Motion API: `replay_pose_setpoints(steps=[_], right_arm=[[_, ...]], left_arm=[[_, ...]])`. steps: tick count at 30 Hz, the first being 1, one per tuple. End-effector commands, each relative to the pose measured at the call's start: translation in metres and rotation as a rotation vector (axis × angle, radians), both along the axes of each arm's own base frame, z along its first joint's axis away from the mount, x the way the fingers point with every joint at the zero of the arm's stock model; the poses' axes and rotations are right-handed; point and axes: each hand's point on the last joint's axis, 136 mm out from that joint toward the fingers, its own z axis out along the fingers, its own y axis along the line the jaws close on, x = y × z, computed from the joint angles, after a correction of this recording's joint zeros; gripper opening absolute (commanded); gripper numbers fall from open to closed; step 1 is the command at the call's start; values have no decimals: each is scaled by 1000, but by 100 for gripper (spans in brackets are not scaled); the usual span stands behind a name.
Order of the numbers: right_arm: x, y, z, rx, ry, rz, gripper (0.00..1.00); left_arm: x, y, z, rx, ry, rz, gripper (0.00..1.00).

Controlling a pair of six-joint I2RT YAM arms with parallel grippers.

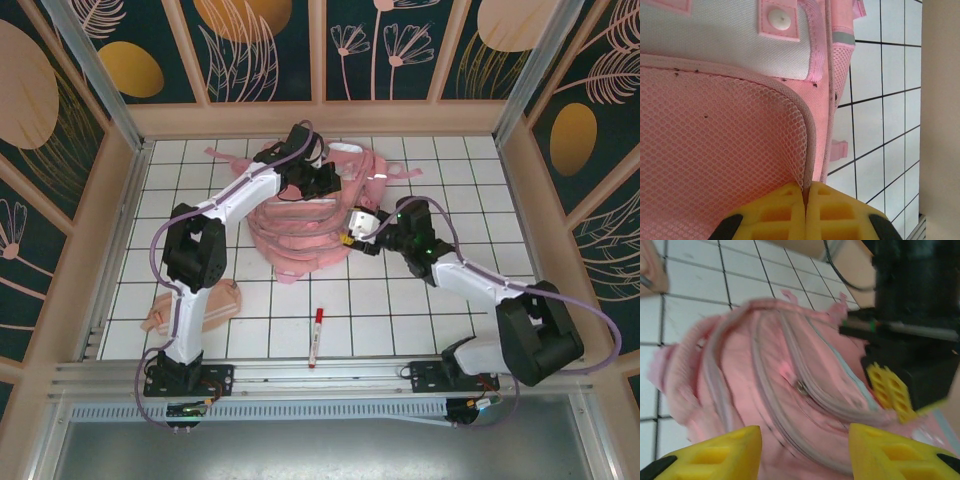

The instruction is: Pack the student bag

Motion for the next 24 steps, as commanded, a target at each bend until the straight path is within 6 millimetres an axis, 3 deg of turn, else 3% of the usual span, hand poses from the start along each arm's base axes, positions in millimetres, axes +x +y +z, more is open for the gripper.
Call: replay_pose_setpoints(steps=[1, 8, 22, 24], right_arm=[[9, 4, -6, -93, -135, 113, 50], [35, 32, 6, -79, -373, 184, 49], [48, 46, -16, -216, -481, 271, 46], [51, 46, -27, -269, -465, 293, 45]], left_arm=[[3, -7, 23, -50, -45, -62, 0], [-3, -6, 19, -31, -11, -94, 0], [-4, -2, 2, 25, 48, -97, 0], [-5, -3, 3, 22, 48, -101, 0]])
